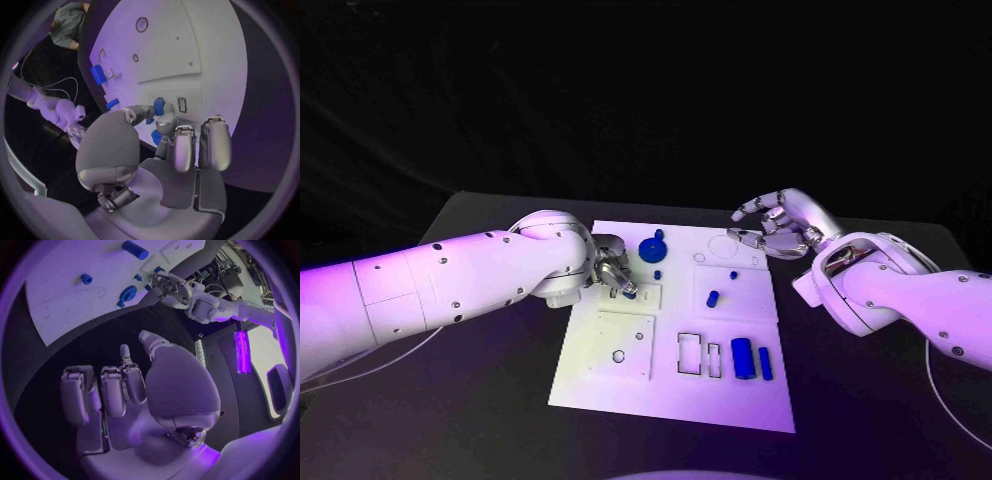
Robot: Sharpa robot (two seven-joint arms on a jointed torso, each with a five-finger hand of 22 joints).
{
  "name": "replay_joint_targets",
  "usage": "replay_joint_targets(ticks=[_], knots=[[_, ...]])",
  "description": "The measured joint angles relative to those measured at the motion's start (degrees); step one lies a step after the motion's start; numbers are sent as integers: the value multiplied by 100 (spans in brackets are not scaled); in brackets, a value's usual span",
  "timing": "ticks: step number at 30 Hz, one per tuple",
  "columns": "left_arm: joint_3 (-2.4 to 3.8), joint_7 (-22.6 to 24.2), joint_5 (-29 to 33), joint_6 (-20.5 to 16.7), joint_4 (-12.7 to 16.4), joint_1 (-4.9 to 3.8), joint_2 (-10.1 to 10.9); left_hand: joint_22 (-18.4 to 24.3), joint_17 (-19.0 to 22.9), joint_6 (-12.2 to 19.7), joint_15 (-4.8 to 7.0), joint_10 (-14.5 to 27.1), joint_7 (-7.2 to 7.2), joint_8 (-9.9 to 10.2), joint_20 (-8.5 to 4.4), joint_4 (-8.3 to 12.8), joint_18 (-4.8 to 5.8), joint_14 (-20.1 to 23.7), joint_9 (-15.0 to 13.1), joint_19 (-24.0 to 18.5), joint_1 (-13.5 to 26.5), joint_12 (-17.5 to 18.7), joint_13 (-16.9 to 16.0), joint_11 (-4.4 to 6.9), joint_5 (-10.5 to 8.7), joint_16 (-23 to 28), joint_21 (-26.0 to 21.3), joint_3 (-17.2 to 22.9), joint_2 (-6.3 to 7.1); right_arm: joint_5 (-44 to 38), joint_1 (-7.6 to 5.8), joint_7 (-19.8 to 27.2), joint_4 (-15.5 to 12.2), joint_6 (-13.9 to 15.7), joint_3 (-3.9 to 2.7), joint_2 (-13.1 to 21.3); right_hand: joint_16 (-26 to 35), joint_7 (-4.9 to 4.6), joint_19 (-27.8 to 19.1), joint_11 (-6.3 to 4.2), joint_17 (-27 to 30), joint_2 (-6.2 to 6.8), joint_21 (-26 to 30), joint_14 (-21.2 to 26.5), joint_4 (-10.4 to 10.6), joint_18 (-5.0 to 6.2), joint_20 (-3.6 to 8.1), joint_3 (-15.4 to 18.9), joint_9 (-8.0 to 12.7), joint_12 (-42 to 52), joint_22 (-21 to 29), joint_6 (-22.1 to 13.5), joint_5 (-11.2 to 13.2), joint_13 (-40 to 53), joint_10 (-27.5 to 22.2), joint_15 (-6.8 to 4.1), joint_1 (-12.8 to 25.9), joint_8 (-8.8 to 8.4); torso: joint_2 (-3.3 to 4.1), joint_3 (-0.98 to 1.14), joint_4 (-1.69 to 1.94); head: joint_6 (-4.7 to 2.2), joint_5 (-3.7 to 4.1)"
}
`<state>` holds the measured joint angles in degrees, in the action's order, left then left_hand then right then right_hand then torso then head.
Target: Assemble the parts on the task board
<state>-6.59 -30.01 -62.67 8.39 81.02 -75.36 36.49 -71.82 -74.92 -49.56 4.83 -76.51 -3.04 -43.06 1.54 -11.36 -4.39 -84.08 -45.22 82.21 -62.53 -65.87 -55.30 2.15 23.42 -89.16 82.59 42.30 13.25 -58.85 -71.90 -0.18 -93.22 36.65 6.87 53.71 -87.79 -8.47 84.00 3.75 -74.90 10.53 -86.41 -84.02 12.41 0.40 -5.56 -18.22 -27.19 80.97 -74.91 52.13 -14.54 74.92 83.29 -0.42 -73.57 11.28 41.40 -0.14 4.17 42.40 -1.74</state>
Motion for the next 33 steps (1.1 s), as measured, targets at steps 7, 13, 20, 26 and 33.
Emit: replay_joint_targets(ticks=[7,13,20,26,33], knots=[[0,-6,30,23,-45,-4,-26,-7,0,-78,29,-21,40,48,-21,284,0,13,-27,21,149,-25,-15,19,-36,0,0,187,47,-1,0,0,3,0,0,0,0,0,0,-7,0,0,0,0,0,0,0,0,0,-21,1,0,0,0,-7,0,0,0,2,-1,-7,12,-1],[1,-9,45,39,-64,-6,-36,-14,0,-117,48,-42,59,82,-42,308,0,-6,-27,-1,214,-93,-99,40,-36,-22,0,164,112,-1,0,1,11,0,0,0,0,0,0,-6,0,0,0,0,0,0,0,0,0,-21,-2,0,0,-1,-7,0,0,0,2,-1,-7,19,8],[1,-11,53,48,-77,-7,-43,-13,1,-143,69,-42,80,151,-62,359,-1,13,-70,19,261,-102,-134,39,-61,-22,0,114,114,-1,1,3,22,0,0,-4,0,0,0,-6,-5,0,0,0,16,0,0,-16,0,-42,-4,0,0,-1,-7,0,0,0,0,0,-4,33,13],[1,-15,55,60,-85,-7,-49,-41,1,-262,69,-42,142,215,-62,285,-1,13,-91,19,308,-137,-169,40,-61,-21,0,-97,115,-1,2,4,27,-1,0,-5,0,0,0,-6,-4,0,0,0,16,0,0,-16,0,-42,-4,0,0,-1,-6,0,0,0,-1,-1,-4,38,13],[-4,-21,56,77,-103,-2,-63,-60,1,-350,69,-41,211,245,-82,125,-1,13,-135,40,359,-160,-198,41,-61,-21,0,-355,108,-1,3,7,29,-1,0,-6,0,0,0,-6,-4,4,0,0,31,0,0,-31,0,-42,-3,0,0,-1,-6,0,4,0,-1,-1,-3,43,14]])
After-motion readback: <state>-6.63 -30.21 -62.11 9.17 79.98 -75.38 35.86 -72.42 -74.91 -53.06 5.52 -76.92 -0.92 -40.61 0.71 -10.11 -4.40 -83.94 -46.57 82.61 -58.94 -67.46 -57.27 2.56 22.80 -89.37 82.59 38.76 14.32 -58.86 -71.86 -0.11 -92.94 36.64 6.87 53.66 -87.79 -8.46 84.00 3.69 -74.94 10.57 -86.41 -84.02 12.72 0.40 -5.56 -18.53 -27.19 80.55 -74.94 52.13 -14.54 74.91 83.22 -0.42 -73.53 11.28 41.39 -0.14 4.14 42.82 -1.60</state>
